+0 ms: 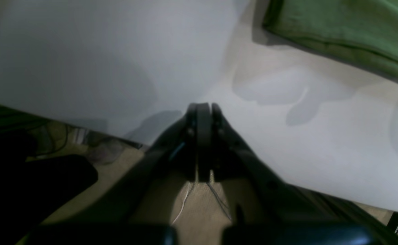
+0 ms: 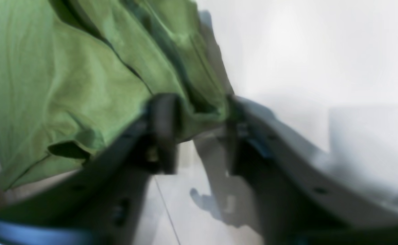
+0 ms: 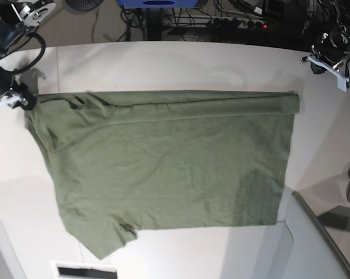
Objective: Layout the t-shirt on the table in an organized manner, then fold the t-shirt properly
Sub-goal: 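Grasp the shirt's edge corners with both grippers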
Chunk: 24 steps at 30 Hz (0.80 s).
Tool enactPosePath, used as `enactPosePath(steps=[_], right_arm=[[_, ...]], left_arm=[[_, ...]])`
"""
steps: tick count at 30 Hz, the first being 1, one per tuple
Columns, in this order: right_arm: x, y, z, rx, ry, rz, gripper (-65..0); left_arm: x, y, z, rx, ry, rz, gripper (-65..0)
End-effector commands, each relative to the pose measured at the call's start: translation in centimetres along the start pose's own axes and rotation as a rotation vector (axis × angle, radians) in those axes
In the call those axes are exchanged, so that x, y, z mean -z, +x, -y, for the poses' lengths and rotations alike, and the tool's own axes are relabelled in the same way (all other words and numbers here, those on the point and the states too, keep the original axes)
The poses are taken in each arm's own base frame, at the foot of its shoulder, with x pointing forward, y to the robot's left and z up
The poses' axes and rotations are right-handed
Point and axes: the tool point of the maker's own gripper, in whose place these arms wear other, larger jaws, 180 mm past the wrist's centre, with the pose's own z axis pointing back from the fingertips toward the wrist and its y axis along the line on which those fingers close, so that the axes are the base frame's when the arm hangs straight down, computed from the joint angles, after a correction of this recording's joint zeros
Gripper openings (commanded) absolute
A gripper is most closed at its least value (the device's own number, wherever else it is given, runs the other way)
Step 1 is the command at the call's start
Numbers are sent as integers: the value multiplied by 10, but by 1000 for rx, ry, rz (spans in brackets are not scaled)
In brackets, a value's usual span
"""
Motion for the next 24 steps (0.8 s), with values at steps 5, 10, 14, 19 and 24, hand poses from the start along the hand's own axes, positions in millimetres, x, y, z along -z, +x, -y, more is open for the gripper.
enactPosePath(steps=[5,10,14,19,24], right_arm=[[11,-26,2,36,7,-105,-635],[11,-27,2,36,7,-108,-650],[10,-27,3,34,4,-107,-650],[10,-28,3,35,3,-110,-650],[10,-28,3,35,3,-110,-650]], left_arm=[[4,22,5,-23,-13,65,-650],[11,19,12,-44,-30,56,-494],[10,16,12,-51,-29,55,-492],[15,27,19,-56,-44,76,-492],[30,38,33,-105,-78,95,-492]])
